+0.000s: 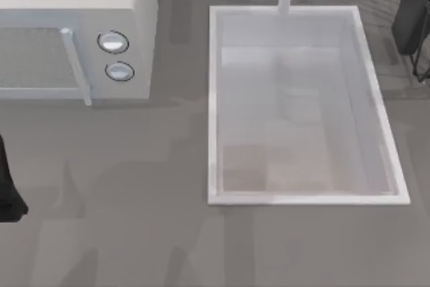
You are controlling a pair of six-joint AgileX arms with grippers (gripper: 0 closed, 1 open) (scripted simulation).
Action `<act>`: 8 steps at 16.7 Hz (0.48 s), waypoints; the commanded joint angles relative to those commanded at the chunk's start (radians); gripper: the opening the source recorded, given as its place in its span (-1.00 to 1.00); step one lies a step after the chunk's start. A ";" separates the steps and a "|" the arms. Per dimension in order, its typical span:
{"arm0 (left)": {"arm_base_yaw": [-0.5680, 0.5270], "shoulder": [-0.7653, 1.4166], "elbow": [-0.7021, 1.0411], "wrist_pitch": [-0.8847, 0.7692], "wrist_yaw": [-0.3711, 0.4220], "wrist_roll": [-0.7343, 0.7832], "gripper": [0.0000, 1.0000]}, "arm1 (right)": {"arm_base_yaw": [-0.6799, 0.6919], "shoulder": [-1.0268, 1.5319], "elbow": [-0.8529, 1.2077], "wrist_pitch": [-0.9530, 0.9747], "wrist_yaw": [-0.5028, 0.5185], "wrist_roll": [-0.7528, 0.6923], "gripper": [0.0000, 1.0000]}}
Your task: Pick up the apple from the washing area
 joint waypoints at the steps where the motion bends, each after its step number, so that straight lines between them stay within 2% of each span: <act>1: 0.000 0.000 0.000 0.000 0.000 0.000 1.00 | 0.000 0.000 0.000 0.000 0.000 0.000 -1.00; 4: 0.000 0.000 0.000 0.000 0.000 0.000 1.00 | 0.004 0.007 -0.014 0.014 0.001 0.003 -1.00; 8: 0.000 0.000 0.000 0.000 0.000 0.000 1.00 | 0.004 0.026 -0.140 0.162 0.001 0.004 -1.00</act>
